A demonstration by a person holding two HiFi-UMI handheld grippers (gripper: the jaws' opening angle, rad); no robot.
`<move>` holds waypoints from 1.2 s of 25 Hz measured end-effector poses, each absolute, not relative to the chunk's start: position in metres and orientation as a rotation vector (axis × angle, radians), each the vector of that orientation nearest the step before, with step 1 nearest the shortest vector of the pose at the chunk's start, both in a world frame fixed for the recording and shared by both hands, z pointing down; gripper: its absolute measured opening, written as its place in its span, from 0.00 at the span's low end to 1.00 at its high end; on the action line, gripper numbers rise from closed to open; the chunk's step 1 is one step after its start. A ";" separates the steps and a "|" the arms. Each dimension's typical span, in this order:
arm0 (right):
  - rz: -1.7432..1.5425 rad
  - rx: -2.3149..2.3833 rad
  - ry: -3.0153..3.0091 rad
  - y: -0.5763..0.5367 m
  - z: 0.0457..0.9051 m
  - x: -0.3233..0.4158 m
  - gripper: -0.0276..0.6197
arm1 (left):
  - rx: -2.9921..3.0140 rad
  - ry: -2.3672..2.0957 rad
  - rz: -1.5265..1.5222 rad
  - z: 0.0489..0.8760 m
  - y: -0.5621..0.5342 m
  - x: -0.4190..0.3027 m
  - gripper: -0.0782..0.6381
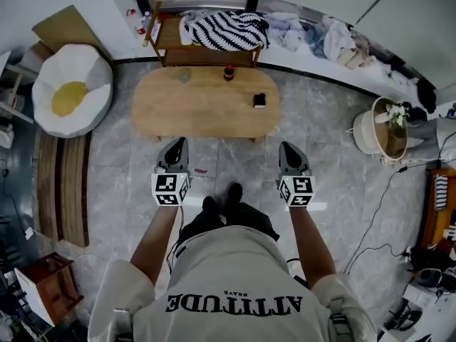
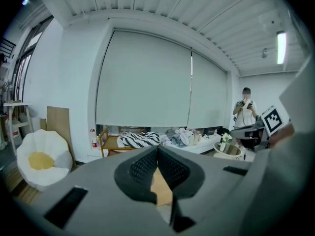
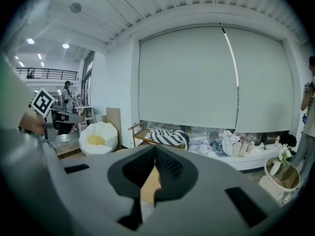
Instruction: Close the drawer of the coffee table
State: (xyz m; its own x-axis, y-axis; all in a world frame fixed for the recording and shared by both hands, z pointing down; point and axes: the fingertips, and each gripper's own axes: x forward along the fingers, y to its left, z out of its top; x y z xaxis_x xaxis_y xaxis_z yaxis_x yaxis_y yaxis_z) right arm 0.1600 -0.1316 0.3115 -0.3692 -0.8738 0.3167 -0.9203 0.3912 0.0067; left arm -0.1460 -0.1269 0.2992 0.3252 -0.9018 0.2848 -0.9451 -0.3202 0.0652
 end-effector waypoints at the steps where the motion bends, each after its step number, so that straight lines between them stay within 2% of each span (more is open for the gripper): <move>1: 0.241 1.585 -2.381 -0.126 0.307 0.157 0.07 | 2.385 -1.666 0.290 0.296 -0.124 -0.149 0.14; 20: 0.177 1.697 -2.336 -0.026 0.249 0.145 0.07 | 2.511 -1.555 0.253 0.255 -0.066 -0.188 0.14; 30: 0.142 1.753 -2.293 -0.019 0.243 0.186 0.07 | 2.500 -1.644 0.217 0.238 -0.057 -0.184 0.14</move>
